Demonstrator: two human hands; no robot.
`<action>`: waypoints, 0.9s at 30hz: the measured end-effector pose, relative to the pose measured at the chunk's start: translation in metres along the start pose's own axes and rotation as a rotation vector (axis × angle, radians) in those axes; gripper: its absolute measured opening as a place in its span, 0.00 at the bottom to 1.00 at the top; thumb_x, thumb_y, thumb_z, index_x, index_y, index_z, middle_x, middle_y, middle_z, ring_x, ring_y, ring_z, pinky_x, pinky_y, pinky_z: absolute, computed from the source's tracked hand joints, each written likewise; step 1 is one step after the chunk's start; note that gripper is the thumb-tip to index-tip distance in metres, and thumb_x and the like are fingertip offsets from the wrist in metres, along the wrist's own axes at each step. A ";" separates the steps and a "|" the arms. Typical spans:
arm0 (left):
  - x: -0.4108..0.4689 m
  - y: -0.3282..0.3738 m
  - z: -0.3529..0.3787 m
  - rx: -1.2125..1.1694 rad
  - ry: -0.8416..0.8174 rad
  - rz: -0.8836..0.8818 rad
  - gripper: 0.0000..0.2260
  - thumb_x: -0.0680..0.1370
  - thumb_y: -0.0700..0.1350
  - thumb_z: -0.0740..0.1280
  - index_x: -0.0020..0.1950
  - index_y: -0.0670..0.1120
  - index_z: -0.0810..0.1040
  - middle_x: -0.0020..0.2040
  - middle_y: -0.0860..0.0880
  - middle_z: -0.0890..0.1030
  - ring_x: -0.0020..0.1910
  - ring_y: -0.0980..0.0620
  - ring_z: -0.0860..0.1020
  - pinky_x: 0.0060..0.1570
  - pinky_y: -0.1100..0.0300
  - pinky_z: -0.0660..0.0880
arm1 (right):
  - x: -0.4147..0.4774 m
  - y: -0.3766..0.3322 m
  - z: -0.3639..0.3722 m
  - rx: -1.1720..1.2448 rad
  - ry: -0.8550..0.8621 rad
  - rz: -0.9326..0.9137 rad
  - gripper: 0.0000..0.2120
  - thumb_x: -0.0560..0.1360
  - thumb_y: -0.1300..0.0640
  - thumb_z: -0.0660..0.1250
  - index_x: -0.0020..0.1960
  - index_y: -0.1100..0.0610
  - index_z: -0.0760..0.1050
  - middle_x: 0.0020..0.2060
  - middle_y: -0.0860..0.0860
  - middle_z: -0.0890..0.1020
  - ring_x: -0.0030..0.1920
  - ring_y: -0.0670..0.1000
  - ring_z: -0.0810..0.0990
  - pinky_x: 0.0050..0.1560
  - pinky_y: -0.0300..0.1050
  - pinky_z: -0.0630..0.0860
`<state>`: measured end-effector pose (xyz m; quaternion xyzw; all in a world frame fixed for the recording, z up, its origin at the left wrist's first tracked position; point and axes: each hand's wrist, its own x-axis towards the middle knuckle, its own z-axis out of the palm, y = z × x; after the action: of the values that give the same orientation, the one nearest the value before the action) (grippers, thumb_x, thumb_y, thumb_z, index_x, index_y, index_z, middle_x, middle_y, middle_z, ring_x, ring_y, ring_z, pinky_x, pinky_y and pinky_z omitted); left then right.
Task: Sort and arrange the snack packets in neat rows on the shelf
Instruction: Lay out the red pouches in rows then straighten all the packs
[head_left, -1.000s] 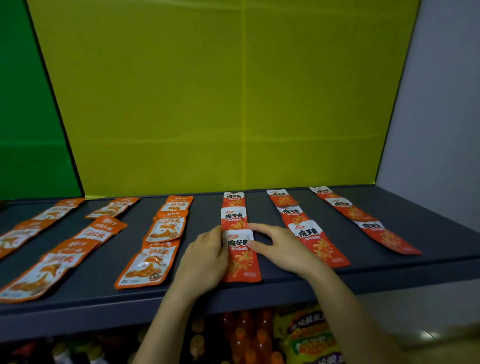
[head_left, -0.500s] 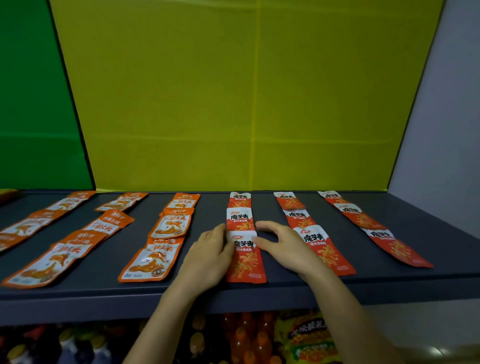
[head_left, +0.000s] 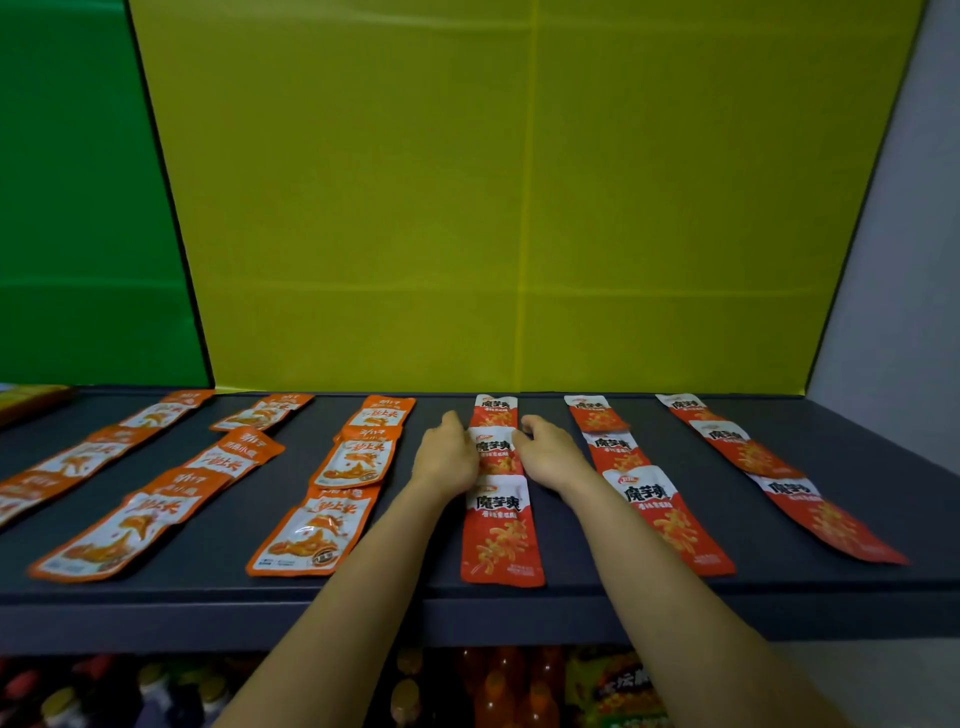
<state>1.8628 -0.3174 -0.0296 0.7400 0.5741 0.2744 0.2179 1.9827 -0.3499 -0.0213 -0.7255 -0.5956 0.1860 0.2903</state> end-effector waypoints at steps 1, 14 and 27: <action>0.002 -0.001 0.001 0.006 0.005 0.010 0.13 0.80 0.42 0.52 0.62 0.36 0.64 0.61 0.34 0.73 0.59 0.36 0.72 0.52 0.48 0.69 | 0.001 -0.001 0.001 -0.028 0.015 -0.002 0.14 0.80 0.53 0.53 0.59 0.59 0.69 0.61 0.58 0.75 0.64 0.59 0.71 0.61 0.52 0.68; 0.001 -0.006 0.004 0.042 -0.004 0.054 0.19 0.81 0.46 0.53 0.70 0.40 0.61 0.68 0.39 0.70 0.66 0.40 0.69 0.62 0.48 0.68 | 0.007 0.002 0.007 -0.204 0.044 -0.052 0.22 0.81 0.54 0.51 0.74 0.56 0.59 0.70 0.56 0.69 0.70 0.58 0.64 0.66 0.51 0.63; -0.046 -0.010 -0.057 -0.078 0.266 0.141 0.13 0.79 0.37 0.56 0.60 0.39 0.74 0.59 0.43 0.79 0.59 0.43 0.75 0.55 0.59 0.68 | -0.015 -0.014 -0.004 0.214 0.159 -0.182 0.18 0.80 0.62 0.56 0.69 0.59 0.68 0.67 0.55 0.72 0.68 0.54 0.69 0.69 0.50 0.65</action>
<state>1.8098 -0.3588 -0.0003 0.7264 0.5337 0.4067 0.1486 1.9715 -0.3635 -0.0102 -0.6459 -0.6110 0.1631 0.4277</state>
